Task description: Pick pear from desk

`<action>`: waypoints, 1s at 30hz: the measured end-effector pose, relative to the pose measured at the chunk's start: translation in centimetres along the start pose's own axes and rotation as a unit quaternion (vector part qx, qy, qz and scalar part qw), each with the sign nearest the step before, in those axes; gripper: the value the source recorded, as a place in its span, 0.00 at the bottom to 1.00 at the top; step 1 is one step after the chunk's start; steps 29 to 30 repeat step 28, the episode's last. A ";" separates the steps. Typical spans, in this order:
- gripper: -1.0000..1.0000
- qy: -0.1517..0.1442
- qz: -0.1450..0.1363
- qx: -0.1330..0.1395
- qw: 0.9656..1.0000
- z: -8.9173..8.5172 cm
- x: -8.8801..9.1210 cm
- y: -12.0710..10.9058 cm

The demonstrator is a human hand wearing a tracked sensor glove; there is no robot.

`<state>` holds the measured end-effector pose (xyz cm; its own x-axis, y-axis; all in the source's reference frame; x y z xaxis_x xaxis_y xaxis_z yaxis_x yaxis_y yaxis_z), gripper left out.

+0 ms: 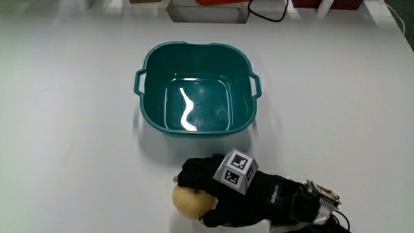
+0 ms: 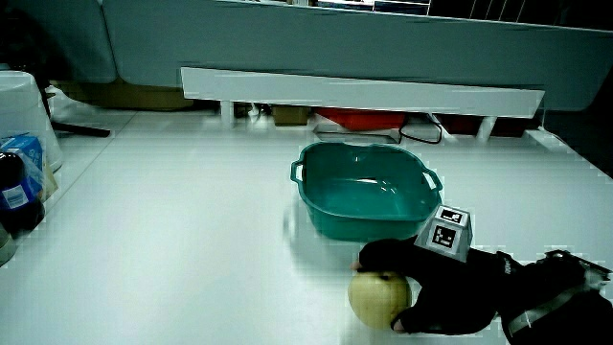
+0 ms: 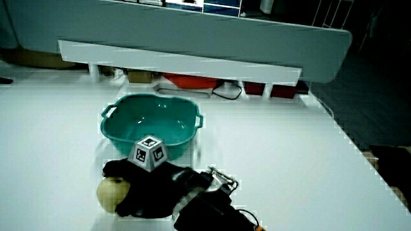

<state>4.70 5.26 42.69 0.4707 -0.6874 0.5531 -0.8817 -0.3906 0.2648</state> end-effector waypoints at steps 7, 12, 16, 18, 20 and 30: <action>1.00 -0.007 -0.008 0.025 1.000 2.7 0.8 -0.5; 1.00 -0.016 -0.021 0.034 0.999 4.2 1.8 -0.3; 1.00 -0.022 -0.033 0.036 0.999 5.2 2.6 -0.1; 1.00 -0.025 -0.040 0.037 0.998 5.7 3.1 -0.1; 1.00 -0.031 -0.049 0.038 0.998 6.2 3.7 0.1; 1.00 -0.029 -0.091 0.037 0.995 8.0 7.0 2.0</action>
